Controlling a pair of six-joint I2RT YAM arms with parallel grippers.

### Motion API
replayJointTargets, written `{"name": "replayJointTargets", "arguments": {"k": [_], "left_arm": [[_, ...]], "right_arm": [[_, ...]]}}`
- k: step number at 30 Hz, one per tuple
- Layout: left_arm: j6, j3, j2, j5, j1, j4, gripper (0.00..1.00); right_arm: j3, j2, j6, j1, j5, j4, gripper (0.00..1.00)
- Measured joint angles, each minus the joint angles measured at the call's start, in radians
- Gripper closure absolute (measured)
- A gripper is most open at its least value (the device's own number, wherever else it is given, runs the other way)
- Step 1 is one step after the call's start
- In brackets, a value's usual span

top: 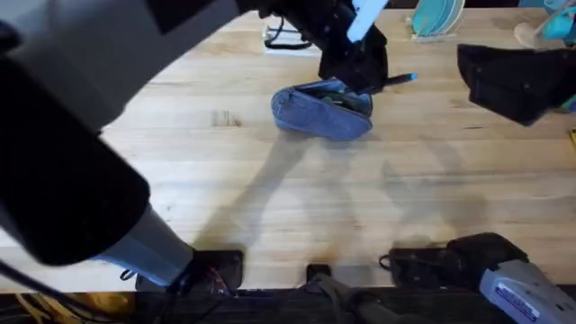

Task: Unzip the bag, pick up the pens from the table one at a time and place them inside, then zip the bag closed.

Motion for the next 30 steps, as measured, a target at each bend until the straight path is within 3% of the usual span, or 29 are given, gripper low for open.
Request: {"name": "replayJointTargets", "arguments": {"k": [7, 21, 30], "left_arm": [[0.0, 0.0, 0.066, -0.018, -0.006, 0.014, 0.958], [0.0, 0.0, 0.155, -0.329, -0.001, -0.026, 0.958], [0.0, 0.0, 0.2, -0.41, 0.012, -0.041, 0.958]], "right_arm": [[0.0, 0.0, 0.0, 0.0, 0.0, 0.0, 0.007], [0.0, 0.0, 0.0, 0.0, 0.0, 0.0, 0.007], [0.0, 0.0, 0.0, 0.0, 0.003, 0.0, 0.007]]}}
